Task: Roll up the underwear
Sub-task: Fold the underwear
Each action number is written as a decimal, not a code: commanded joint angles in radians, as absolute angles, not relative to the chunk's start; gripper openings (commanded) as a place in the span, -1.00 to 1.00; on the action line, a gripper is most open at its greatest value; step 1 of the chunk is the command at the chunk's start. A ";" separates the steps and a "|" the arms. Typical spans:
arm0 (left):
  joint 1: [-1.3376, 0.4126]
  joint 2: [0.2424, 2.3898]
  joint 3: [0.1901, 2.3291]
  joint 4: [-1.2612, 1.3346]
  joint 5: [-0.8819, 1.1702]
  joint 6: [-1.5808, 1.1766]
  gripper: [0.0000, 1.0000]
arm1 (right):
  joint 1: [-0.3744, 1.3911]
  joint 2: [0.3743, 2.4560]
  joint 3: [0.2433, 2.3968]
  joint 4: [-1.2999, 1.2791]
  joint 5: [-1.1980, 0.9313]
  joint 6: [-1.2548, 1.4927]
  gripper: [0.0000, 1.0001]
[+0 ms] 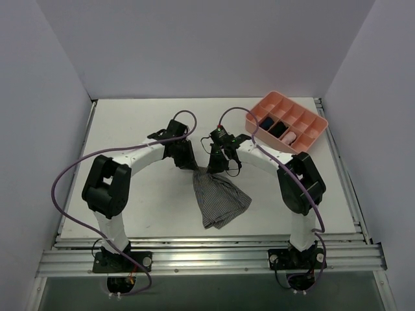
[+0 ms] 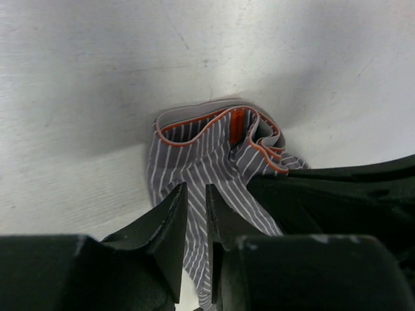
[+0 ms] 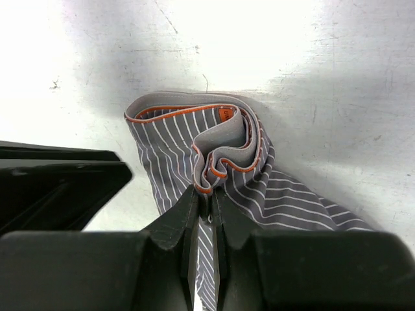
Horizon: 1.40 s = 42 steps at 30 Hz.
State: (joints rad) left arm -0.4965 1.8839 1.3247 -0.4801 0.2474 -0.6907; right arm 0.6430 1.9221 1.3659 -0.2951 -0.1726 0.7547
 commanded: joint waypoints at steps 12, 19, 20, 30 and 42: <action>-0.440 1.907 1.305 -0.426 0.295 -0.581 -0.37 | 0.653 1.925 1.434 -0.347 -0.152 0.742 -1.00; -0.428 1.956 1.310 -0.454 0.278 -0.549 -0.43 | 0.667 1.948 1.473 -0.365 -0.149 0.755 -1.00; -0.428 1.962 1.304 -0.451 0.278 -0.548 -0.47 | 0.670 1.953 1.480 -0.368 -0.152 0.756 -1.00; -0.426 1.985 1.287 -0.443 0.281 -0.549 -0.52 | 0.733 2.037 1.586 -0.394 -0.149 0.790 -1.00; -0.426 1.941 1.241 -0.465 0.264 -0.598 -0.51 | 0.792 2.050 1.589 -0.391 -0.107 0.813 -0.58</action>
State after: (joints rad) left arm -0.4282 1.9560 1.2823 -0.4461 0.2916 -0.5861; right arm 0.7815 2.0785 1.5562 -0.3573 -0.1478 0.8085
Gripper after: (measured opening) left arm 0.242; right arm 0.176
